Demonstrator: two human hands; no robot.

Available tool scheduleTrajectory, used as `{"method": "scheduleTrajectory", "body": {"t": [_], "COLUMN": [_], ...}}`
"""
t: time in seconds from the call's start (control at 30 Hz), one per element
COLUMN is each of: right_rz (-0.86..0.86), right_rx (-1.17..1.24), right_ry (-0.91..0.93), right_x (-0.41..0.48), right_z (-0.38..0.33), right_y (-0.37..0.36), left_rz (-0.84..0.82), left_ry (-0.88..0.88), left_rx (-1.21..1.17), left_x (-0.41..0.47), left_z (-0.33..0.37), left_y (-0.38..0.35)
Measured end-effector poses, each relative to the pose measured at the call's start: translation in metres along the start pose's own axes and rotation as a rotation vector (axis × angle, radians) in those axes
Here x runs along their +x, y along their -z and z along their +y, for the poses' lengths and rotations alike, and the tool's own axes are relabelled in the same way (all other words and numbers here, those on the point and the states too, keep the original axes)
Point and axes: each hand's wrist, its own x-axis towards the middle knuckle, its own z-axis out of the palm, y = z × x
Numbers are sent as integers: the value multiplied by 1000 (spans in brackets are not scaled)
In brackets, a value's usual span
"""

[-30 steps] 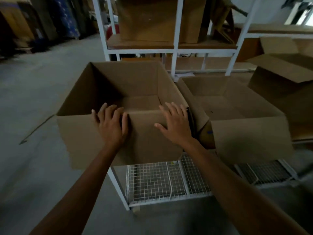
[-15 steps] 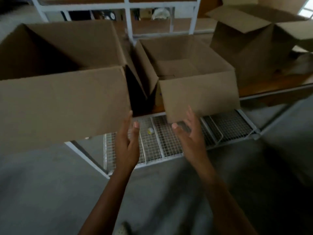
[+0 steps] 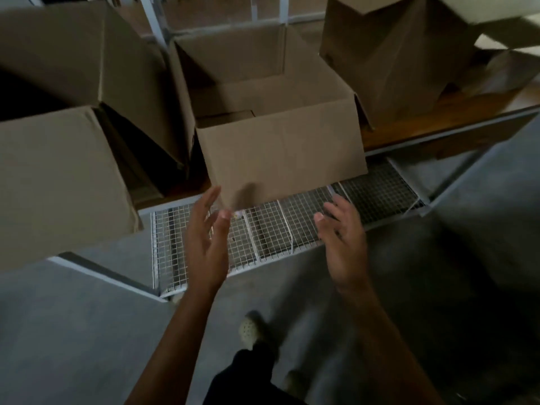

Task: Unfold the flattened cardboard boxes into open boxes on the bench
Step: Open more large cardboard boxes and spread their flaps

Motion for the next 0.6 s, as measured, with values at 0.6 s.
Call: {"method": "scheduleTrajectory", "body": {"t": [0.6], "right_rz": [353], "right_rx": [-684], "right_ry": [148], "right_x": [314], "right_z": [-83], "right_y": [-36], "left_rz": [5], "left_ry": [209], "left_rx": [520], "left_x": [278], "left_z": [-74], "left_y": [-49]}}
